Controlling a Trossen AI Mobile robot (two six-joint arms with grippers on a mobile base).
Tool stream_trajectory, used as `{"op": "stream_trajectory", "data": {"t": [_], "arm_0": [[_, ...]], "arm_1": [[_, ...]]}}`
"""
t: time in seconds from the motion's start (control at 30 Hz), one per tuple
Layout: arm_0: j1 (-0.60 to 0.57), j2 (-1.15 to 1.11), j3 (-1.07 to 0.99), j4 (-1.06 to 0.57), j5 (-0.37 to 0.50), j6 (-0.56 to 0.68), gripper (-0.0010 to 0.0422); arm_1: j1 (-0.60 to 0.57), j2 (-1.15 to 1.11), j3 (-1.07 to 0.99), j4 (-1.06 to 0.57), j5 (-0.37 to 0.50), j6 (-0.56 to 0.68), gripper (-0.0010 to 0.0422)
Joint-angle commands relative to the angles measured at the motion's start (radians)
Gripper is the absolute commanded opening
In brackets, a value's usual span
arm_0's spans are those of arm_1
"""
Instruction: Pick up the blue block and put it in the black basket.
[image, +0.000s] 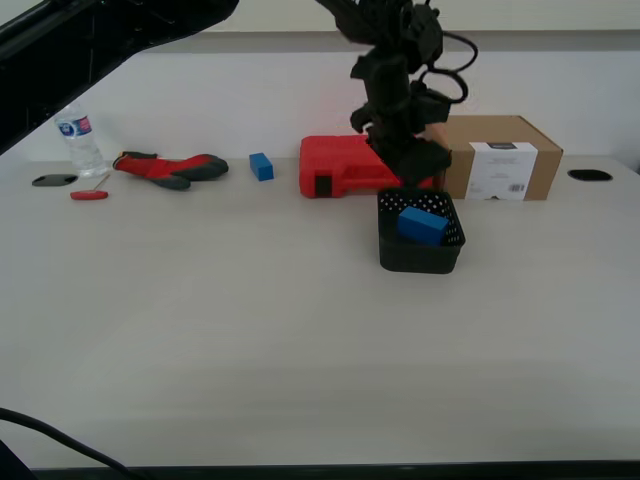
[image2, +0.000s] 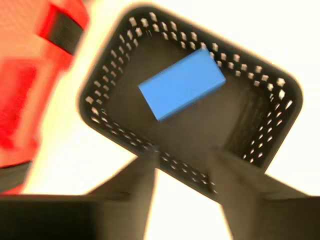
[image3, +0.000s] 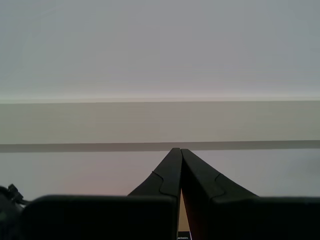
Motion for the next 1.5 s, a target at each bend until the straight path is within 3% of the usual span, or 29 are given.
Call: {"op": "stream_trajectory", "data": {"t": [0.03, 0.93, 1.07, 1.5], "arm_0": [[0.000, 0.000, 0.002, 0.002, 0.000, 0.000, 0.0000], [0.000, 0.000, 0.002, 0.003, 0.000, 0.000, 0.0000], [0.000, 0.000, 0.002, 0.010, 0.055, 0.011, 0.0000], [0.000, 0.000, 0.002, 0.010, 0.053, 0.011, 0.0000]], "arm_1": [[0.006, -0.047, -0.011, -0.002, 0.003, 0.012, -0.0006], [0.019, -0.065, -0.008, 0.021, 0.003, 0.023, 0.0000], [0.019, -0.065, -0.008, 0.027, 0.003, 0.023, 0.0000], [0.019, -0.065, -0.008, 0.042, 0.003, 0.023, 0.0000]]}}
